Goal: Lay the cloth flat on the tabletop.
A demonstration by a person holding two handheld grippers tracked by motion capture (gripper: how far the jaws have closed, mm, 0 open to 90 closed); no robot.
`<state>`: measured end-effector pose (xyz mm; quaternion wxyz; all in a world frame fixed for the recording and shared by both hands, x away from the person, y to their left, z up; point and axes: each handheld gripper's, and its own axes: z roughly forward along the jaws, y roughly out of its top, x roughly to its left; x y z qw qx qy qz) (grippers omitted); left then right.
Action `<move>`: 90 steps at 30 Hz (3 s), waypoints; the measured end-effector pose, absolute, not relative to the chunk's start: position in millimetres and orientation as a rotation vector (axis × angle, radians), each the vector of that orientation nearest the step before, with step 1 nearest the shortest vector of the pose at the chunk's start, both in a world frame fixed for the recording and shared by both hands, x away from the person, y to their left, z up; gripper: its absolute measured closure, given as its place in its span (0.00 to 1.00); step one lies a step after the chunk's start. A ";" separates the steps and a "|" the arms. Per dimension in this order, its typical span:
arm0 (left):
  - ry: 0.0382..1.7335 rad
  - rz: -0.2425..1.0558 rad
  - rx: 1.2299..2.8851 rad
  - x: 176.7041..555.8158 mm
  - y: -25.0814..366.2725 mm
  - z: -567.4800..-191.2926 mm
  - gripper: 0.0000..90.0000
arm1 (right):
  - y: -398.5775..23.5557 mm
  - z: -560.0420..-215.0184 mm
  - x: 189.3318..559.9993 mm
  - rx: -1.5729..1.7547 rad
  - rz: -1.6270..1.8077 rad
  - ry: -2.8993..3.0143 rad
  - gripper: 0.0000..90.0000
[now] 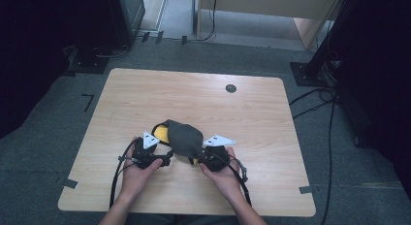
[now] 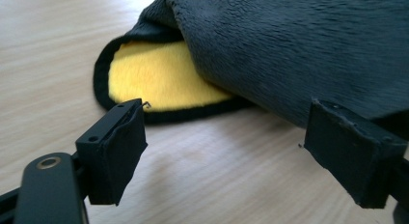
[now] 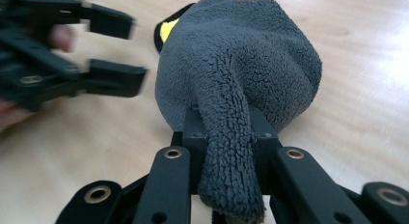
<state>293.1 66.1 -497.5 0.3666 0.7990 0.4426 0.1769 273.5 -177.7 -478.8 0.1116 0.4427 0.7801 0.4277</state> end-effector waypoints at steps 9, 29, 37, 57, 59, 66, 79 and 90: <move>1.141 0.501 2.084 289.5 58.5 -502.0 0.33 | -203.4 -471.5 257.5 1.350 1.191 2.291 0.64; 1.148 0.520 2.152 292.4 63.3 -509.5 0.83 | -176.4 -474.2 256.6 1.202 1.138 2.259 0.84; 1.171 0.421 2.145 296.2 83.6 -505.0 0.93 | -179.5 -457.9 249.2 1.168 1.450 2.325 0.90; 1.061 0.387 2.073 287.1 91.9 -491.0 0.84 | -190.0 -435.1 243.3 1.098 1.415 2.198 0.56; 1.050 0.387 2.103 286.8 86.5 -495.2 0.82 | -177.1 -440.1 240.0 1.044 1.392 2.262 0.53; 1.081 0.420 2.138 287.8 80.9 -501.6 0.81 | -144.4 -470.8 236.9 0.917 1.045 2.388 0.68; 1.112 0.457 2.185 290.5 81.3 -506.9 0.92 | -208.8 -458.8 259.1 1.257 1.291 2.085 0.93; 1.108 0.453 2.180 291.0 82.2 -507.3 0.93 | -239.9 -462.8 270.1 1.392 1.275 1.927 0.92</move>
